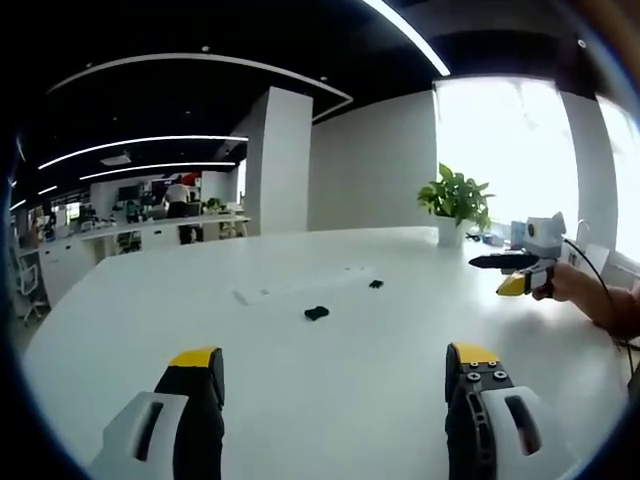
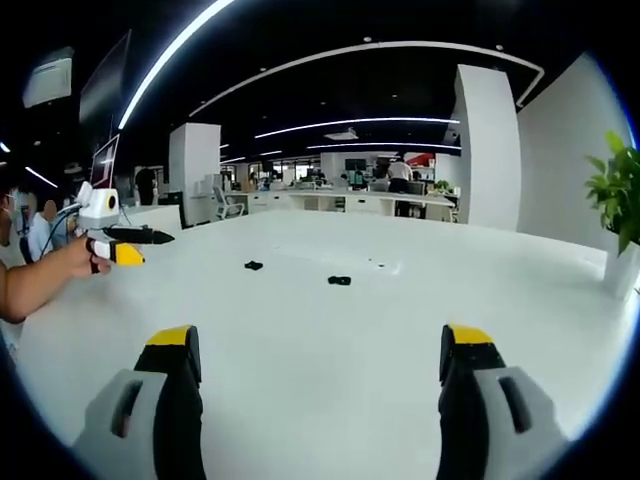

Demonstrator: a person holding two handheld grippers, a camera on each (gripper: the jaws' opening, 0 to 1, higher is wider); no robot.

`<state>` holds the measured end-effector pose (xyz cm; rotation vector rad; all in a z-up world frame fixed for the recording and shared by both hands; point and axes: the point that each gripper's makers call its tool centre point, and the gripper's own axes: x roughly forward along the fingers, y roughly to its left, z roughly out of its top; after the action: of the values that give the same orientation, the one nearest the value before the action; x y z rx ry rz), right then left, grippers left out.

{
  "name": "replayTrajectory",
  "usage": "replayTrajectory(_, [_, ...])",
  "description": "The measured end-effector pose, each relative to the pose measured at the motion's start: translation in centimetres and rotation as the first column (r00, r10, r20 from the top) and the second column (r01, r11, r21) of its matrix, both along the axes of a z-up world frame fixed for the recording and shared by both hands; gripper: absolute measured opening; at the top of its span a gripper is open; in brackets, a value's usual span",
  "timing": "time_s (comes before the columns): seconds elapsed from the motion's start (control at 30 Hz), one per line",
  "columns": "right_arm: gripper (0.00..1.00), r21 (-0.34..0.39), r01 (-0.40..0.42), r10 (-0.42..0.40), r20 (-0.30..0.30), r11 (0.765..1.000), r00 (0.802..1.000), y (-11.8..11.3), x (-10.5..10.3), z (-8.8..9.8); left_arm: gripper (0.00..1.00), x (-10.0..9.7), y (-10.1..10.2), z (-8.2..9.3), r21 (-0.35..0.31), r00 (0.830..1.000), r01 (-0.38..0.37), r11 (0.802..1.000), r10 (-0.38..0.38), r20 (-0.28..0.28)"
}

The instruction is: Snap the two parts of the plastic buckle together until the buckle closes and remains connected.

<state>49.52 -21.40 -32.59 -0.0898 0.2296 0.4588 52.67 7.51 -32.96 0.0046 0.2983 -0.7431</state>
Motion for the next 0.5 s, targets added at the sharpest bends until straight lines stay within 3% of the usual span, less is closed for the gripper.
replayTrajectory(0.3, [1.0, -0.016, 0.001, -0.001, 0.012, 1.0, 1.0, 0.2, 0.8, 0.6, 0.97, 1.2, 0.1, -0.4, 0.015, 1.0, -0.017, 1.0, 0.017, -0.013])
replayTrajectory(0.5, [1.0, -0.012, 0.001, -0.001, 0.012, 1.0, 1.0, 0.2, 0.7, 0.4, 0.97, 1.8, -0.4, 0.4, 0.022, 1.0, -0.004, 1.0, 0.005, -0.006])
